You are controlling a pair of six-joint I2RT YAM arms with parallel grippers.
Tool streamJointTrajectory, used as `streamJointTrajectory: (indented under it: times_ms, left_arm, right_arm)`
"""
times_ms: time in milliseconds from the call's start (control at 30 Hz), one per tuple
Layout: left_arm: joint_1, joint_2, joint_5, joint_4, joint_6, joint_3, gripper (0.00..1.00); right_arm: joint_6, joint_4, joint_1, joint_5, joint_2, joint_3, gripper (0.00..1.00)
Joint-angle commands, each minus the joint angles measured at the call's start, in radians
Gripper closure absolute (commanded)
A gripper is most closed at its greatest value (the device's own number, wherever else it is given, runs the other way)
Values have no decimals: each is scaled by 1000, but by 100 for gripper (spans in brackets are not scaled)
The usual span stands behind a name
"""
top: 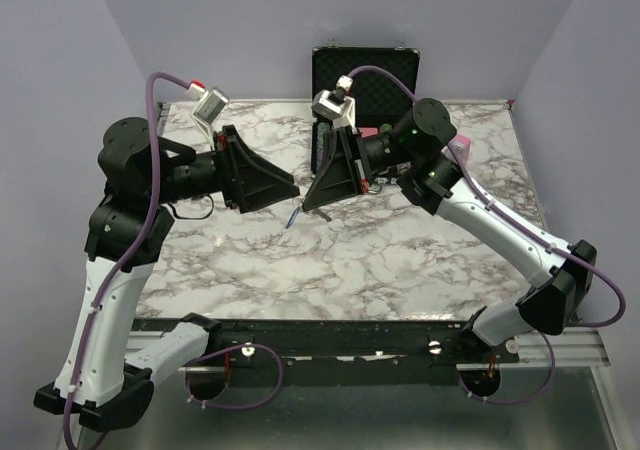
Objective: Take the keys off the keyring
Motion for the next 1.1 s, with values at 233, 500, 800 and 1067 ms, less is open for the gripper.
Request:
streamJointTrajectory:
  times_ms: [233, 500, 800, 1067]
  left_arm:
    - [1, -29, 149, 83, -3, -73, 44]
    - [1, -34, 131, 46, 21, -82, 60]
    - [-5, -31, 99, 32, 29, -82, 69]
    - [-29, -15, 109, 55, 14, -67, 83]
  right_arm:
    - [47, 56, 4, -93, 59, 35, 99]
    - [93, 111, 4, -94, 70, 48, 99]
    - [156, 177, 4, -91, 74, 53, 99]
    - [168, 185, 4, -88, 77, 58, 99]
